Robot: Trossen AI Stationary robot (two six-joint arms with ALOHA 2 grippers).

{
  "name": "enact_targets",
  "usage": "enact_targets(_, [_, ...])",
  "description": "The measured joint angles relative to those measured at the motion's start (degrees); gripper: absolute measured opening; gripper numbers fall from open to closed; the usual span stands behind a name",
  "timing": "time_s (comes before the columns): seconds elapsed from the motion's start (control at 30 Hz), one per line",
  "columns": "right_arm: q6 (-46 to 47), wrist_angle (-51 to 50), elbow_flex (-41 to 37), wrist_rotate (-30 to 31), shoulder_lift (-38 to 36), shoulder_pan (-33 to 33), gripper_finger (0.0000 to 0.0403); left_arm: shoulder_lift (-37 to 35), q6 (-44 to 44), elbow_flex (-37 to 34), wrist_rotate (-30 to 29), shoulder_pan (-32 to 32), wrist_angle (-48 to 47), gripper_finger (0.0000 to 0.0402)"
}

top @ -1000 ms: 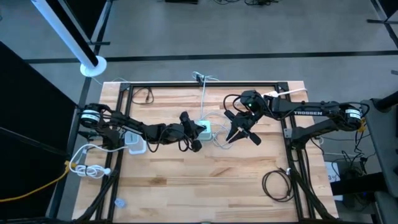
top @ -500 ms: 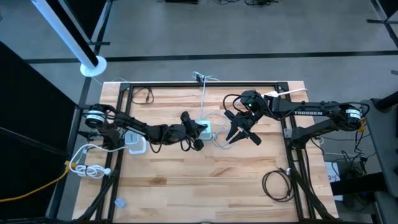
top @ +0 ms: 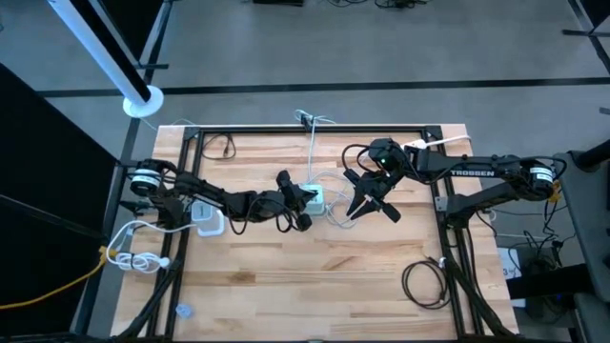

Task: Insert USB
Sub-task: Insert the right white charger cable into the center white outlet extension

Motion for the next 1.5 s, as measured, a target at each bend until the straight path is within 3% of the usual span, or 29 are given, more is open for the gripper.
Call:
enact_targets(0.77, [-0.7,0.3,0.0,0.1,0.0,0.0,0.0069,0.3,6.4,-0.1,1.9,-0.6,0.5,0.0001])
enact_targets(1.1, [-1.3,0.8,0.0,0.1,0.0,0.0,0.0047,0.5,5.1,0.1,3.6,-0.5,-1.5,0.0001])
enact_targets(1.5, [0.5,0.9,0.0,0.1,0.0,0.0,0.0055,7.3,2.9,0.2,6.1,-0.5,9.3,0.0001])
